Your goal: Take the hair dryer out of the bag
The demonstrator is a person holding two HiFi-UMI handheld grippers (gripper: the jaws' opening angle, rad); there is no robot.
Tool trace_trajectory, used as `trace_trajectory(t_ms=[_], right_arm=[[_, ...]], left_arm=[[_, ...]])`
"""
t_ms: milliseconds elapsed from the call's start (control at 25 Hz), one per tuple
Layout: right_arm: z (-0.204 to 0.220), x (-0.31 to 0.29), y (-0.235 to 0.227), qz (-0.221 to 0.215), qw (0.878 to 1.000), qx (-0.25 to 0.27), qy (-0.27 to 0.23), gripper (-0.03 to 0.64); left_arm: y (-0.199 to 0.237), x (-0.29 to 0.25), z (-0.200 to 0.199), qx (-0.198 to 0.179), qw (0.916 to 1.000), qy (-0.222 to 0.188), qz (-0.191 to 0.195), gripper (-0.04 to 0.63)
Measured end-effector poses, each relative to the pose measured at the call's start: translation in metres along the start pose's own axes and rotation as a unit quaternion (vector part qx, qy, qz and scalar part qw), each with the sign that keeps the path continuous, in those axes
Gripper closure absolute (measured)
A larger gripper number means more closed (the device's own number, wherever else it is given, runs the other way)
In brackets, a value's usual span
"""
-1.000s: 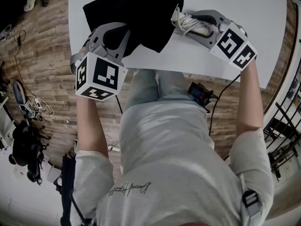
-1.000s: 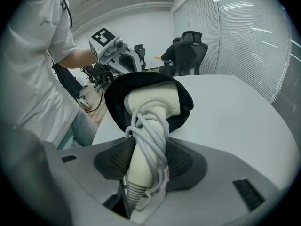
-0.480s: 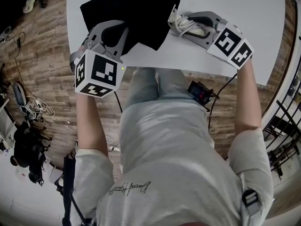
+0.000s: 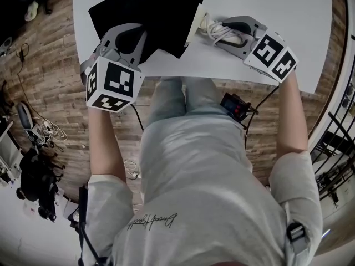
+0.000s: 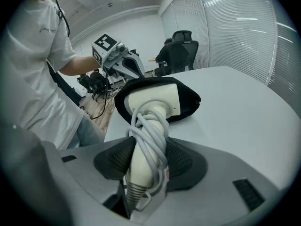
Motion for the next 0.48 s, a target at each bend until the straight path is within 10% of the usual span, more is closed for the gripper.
trace_trajectory(t_ms=[480], right_arm=[[0.033,0.019,0.004,0.03,0.998,-0.049,-0.021,0.399]], left_arm=[[-0.007,-0.01,0.001,0.017,0.9999,-0.002,0.002,0.575]])
Point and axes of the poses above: the fingertips, and each gripper's own axes: x backward along the fingers, y to its left, z out of its underside, the point moved 4 cm from there along x, backward along the fingers, and after that the axes turned 8 degrees about y, right-handed, at the moved point
